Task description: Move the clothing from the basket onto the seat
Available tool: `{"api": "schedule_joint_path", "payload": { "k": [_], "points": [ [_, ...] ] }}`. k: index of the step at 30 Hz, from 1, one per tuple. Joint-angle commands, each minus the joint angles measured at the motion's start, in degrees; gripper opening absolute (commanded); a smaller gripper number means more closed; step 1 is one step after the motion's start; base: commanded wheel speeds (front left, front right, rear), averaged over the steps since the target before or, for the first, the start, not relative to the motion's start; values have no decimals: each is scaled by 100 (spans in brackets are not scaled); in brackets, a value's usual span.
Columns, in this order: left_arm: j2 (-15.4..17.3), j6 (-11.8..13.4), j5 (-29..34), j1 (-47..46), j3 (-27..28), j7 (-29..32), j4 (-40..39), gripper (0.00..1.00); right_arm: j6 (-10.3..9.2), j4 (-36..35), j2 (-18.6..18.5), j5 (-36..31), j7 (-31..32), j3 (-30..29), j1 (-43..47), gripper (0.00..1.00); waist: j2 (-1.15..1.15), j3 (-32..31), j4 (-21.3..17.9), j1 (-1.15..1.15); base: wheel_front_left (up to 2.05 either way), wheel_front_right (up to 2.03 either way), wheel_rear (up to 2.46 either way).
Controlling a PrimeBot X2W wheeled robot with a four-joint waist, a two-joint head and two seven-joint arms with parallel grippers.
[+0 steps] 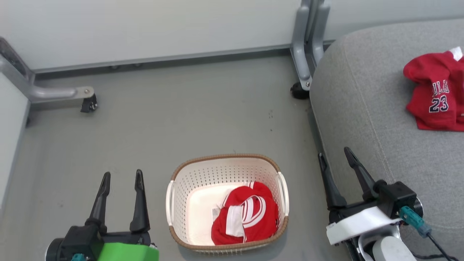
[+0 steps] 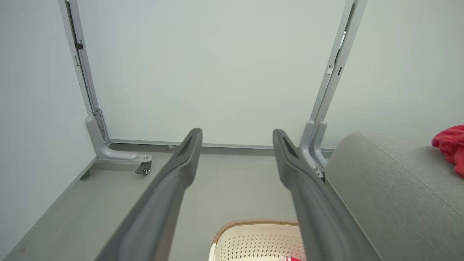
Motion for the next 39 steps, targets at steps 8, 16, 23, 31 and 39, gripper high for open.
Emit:
{"api": "schedule_joint_path", "payload": {
  "k": [8, 16, 23, 31, 39],
  "points": [
    [1, -76, 349, 712, -63, -1, -145, 100, -8, 45, -7, -176, -17, -127, 749, 100, 0, -1010, 265, 1, 0, 0, 0],
    [1, -49, 395, 964, -55, -1, -107, 100, -8, 93, 12, -198, -17, -85, 1067, 100, 0, -1126, 217, 1, 0, 0, 0],
    [1, -94, 492, 915, -34, -2, -44, 100, -8, 120, 25, -92, -17, -34, 994, 100, 0, -1157, 176, 1, 0, 0, 0],
    [1, -127, 498, 894, -19, -2, 3, 100, -8, 109, 38, -76, -17, -138, 1016, 100, 0, -1185, 170, 1, 0, 0, 0],
    [0, -164, 519, 901, 36, -1, 29, 100, -8, 104, 44, -80, -17, -154, 1046, 100, 0, -1210, 132, 1, 0, 0, 0]
  ]
}}
